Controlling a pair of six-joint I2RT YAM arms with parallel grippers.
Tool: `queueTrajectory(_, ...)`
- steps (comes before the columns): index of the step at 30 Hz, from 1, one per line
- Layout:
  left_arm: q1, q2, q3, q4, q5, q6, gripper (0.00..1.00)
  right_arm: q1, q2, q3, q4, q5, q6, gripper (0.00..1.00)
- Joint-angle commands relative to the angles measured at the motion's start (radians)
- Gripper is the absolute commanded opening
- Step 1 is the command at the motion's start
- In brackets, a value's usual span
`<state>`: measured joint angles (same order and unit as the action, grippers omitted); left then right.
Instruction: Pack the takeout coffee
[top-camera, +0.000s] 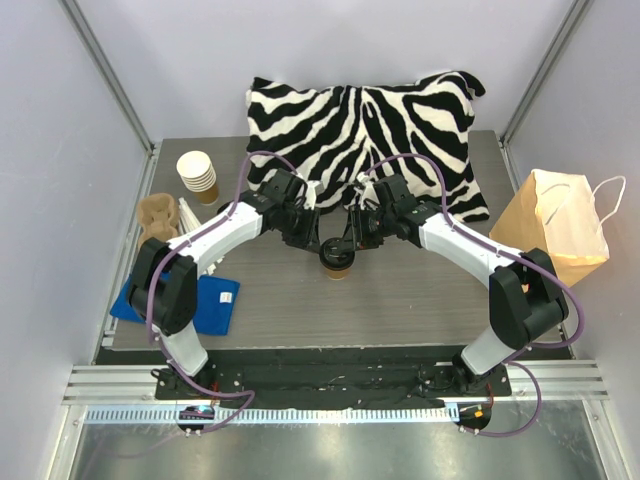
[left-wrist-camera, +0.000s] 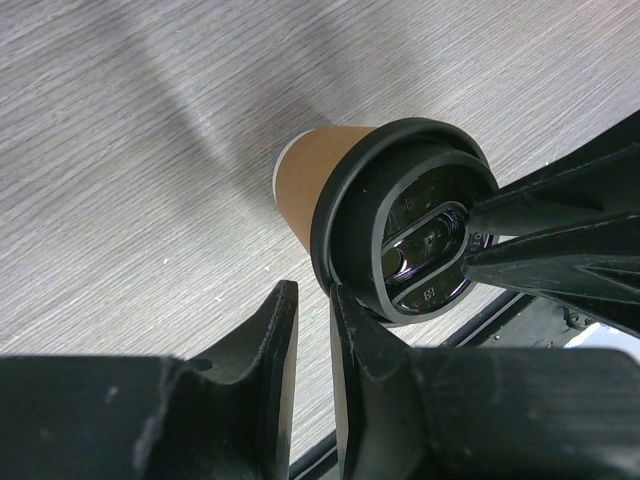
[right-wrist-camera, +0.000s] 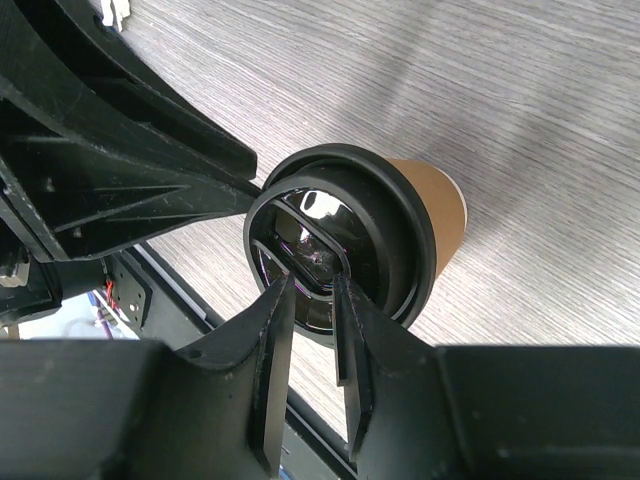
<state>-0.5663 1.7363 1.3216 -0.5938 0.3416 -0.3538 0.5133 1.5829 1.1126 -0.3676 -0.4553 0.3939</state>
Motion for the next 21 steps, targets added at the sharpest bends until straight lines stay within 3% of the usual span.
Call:
queueTrajectory(1,0.008,-0.006,-0.016,-0.020,-0.027,0.042,0.23,0.002,0.020,-0.017,-0.005,0.012,-0.035,0.31)
queueTrajectory(8,0.008,-0.078,-0.009,-0.001,0.014,0.049,0.26,0.004,0.043,0.039,-0.028,-0.037,-0.151,0.31)
queueTrajectory(14,0.008,-0.087,0.063,-0.024,-0.001,0.050,0.26,0.004,0.048,0.044,-0.037,-0.052,-0.153,0.31)
queueTrajectory(21,0.006,-0.041,0.036,-0.014,-0.016,0.039,0.26,0.004,0.051,0.038,-0.037,-0.057,-0.162,0.31)
